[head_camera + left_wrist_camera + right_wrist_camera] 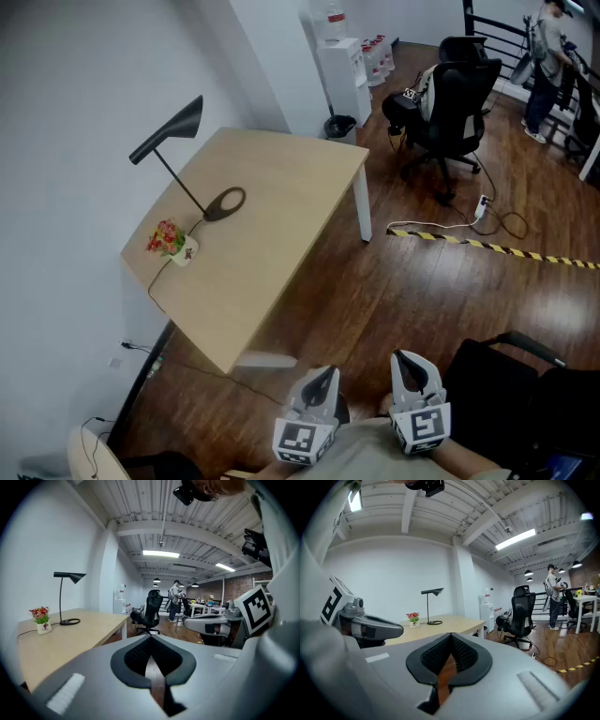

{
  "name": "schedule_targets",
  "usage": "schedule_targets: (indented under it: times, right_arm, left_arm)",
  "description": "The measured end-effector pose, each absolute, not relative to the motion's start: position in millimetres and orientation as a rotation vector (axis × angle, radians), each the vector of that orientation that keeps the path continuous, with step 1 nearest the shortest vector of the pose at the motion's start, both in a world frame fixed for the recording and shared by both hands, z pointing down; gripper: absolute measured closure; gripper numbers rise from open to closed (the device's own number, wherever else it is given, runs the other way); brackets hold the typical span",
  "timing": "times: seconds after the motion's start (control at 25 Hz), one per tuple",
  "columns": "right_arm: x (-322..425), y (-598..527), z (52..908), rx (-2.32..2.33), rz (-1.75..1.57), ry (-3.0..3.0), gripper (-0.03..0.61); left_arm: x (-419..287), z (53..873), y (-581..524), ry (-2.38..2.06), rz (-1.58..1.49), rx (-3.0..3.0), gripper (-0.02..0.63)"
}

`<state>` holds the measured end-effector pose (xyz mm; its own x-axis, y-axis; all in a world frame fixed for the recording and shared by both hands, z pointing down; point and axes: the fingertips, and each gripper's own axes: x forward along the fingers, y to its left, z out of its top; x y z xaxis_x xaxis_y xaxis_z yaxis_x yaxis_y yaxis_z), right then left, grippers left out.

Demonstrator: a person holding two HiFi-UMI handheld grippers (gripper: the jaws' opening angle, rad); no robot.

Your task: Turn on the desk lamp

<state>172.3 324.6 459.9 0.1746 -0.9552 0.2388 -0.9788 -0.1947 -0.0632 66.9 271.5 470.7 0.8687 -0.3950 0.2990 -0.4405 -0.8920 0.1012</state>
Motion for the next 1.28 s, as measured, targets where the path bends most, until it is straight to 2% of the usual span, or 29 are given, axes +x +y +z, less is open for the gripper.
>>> schedule_targets:
  times: [0.2, 0.52, 0.88, 1.28]
  right_arm:
    - [170.1, 290.4, 471.5, 2.320, 0.396, -1.855, 0.578]
    - [144.0, 189.4, 441.5, 2.283, 0.290, -1.830, 0.578]
    - [85.0, 84.9, 425.9, 2.160, 0.196, -1.914, 0.578]
    - [31.9, 7.3, 433.8, 1.979, 0.179, -2.102, 0.578]
  left_arm:
    - [66.1, 478.1, 224.0, -0.622, 0.392, 2.860, 0.615]
    - [46.0, 465.8, 125.9, -0.620, 0.275, 2.840, 0.615]
    - [-22.6, 461.9, 29.0, -0.800, 0.174, 2.781, 0.615]
    - [-84.4, 459.5, -25.2, -1.040, 0.127, 2.684, 0.615]
